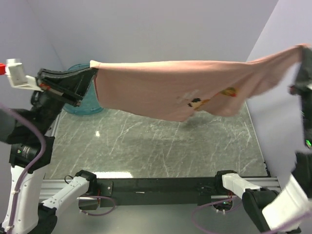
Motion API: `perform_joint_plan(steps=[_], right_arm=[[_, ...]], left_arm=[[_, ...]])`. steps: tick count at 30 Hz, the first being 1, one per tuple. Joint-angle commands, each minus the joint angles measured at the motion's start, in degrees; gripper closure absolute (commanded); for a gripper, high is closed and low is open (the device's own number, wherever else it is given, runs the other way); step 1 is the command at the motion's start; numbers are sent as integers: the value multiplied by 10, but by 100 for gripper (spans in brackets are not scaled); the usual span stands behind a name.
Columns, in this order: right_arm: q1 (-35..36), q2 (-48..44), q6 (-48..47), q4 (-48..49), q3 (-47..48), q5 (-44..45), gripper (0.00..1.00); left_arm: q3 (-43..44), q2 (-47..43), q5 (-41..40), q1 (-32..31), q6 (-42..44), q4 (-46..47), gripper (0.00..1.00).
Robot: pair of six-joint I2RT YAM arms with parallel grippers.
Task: Fold and stack the t-shirts
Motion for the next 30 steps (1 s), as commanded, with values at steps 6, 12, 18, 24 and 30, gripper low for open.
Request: perform_joint_plan(steps=[6,12,18,24,30], right_arm=[[-8,26,8,136,75,50,100],[-8,72,44,144,-56,-10,100],[-7,142,66,229,-272,-66,100],[37,380,97,291,-278,-32,100],[83,569,85,278,-134,117,23]], left_arm=[[61,-5,43,2,-38,80,99],[-54,6,-44,2,0,5,100],[-278,72,-161,5,20,34,100],[-325,310,-251,52,4,135,100],[-64,545,-244,79,-5,-13,61]])
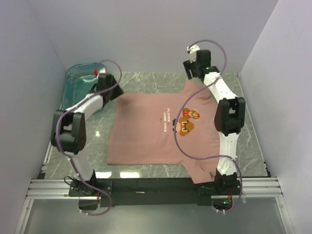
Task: Fold and stack the t-shirts
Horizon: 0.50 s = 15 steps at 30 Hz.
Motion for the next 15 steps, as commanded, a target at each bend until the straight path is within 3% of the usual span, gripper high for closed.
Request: perform_joint_plan(steps=[1,2,5,9,12,15], right_arm=[[21,-23,10,13,80,71,19],[13,-20,34,-31,95,57,19],[-9,-77,52,-66,62,-41,18],[-59,-182,17,-114,-50,-215,16],[-100,-237,20,-143,-137,-288,16],[-131,-256,36,-154,-213,-320,16]], left_arm=[[174,51,-17,6,3,-44,49],[216,58,-11,5,8,-63,45],[231,33,30,3,42,-57,33],[163,-83,101,3,97,-9,25],[103,-171,94,3,129,-13,20],[43,-256,48,5,151,-31,8]])
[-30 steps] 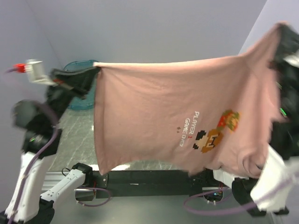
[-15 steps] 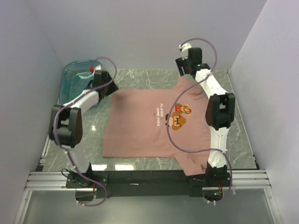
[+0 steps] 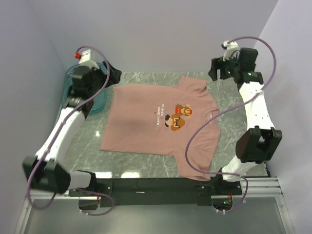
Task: Fold and stack the t-shirts
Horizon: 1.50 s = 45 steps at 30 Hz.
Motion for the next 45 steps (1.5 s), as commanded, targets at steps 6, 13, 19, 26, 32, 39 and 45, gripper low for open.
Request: perform_joint_plan(steps=[6,13,19,26,32,39,45], right_arm=[[-50,20,28,-68,-147,-86,20],[-64,42,36,-77,-192,-7,33],[-76,8,-17,-92,-270,-54,34],[-145,21,-4,-87,-281,-73,35],[-152,34,0,-77,-304,-99,36],[-170,37,-53,-103,-321,-171,36],[-185,37,-73,-118,-327,-195,37]], left_arm=[[-159,-213,-21,2,98,-52,1],[-293,-340,37,1,105,-55,1],[-343,-359,29,-3,104,-58,2],[-331,-310,62,-7,106,-66,8],[-332,-313,46,-7,110,-67,8],[-328,-307,44,-7,113,-73,9],[-328,-306,45,-7,114,-74,9]])
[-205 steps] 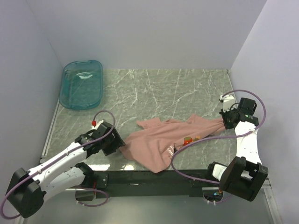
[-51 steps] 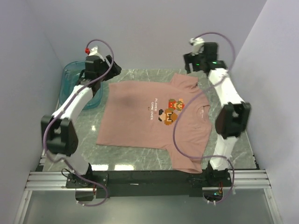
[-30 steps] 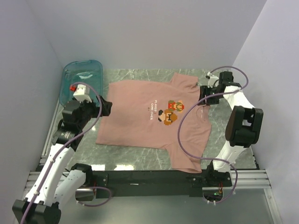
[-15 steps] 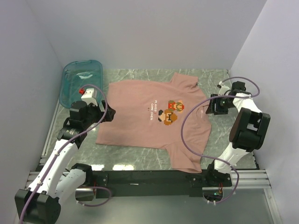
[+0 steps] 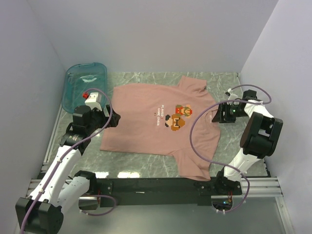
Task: Fold and stack the t-shirts
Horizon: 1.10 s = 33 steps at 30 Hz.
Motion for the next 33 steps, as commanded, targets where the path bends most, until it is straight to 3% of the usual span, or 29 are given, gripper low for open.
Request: perform_joint_plan(steps=[1,33], right_arm=[[-10,-3,-24,-10,-7,-26,37],[-15,1,-40,-24,-11,-39,37]], left_arm=[[17,0,0,-1,12,10,10],[16,2,14,-2,13,8,11]])
